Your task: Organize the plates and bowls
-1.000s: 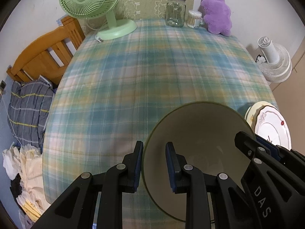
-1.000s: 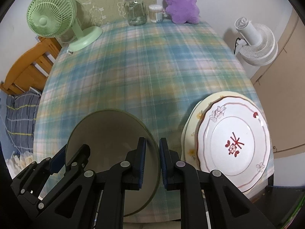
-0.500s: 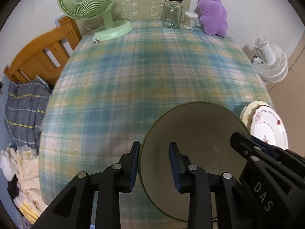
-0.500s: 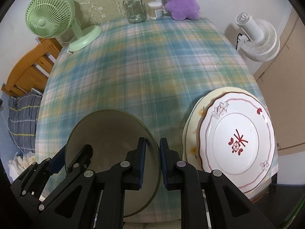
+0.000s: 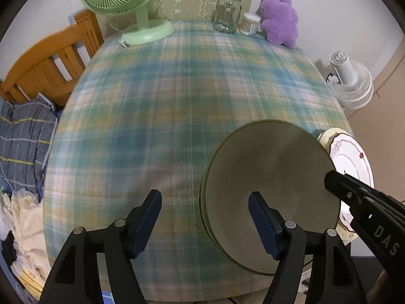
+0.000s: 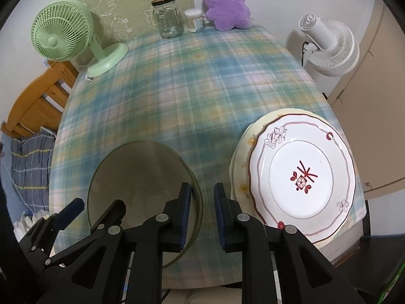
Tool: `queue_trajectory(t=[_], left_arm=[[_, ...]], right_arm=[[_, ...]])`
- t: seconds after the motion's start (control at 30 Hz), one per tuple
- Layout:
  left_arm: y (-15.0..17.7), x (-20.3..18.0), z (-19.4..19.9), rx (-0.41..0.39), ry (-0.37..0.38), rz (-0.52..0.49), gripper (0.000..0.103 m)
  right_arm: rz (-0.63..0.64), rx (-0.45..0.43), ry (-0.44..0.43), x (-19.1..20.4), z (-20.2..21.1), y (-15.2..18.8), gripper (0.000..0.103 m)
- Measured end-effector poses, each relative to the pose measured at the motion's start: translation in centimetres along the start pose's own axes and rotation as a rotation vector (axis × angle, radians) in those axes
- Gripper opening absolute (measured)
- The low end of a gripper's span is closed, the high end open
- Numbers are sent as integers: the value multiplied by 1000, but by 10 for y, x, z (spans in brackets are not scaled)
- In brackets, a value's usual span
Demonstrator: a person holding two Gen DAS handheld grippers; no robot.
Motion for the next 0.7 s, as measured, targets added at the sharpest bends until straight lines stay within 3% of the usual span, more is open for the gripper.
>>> queue_trajectory(t=[0.13,0.17,0.7], left_arm=[[4,-9,-8,24,24,-19,77],[4,-11,-11,29,29,-23,77],[5,-10,-34,85,61,62,71]], right_arm=[[-15,-22,-3,-5,2,1,56],[-16,-31,-3,-6,2,0,58],[-26,96,-104,-4,-54,0,58]])
Point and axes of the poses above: each gripper's, at about its wrist camera, not at the fingertips, and z roughly against the way its jaws point, x to its left, y to its underside, the point moved 7 cm from there along -z, roughly the way its jaws point, and after that the axes turned 9 degrees about -y, right-handed, at the moved point
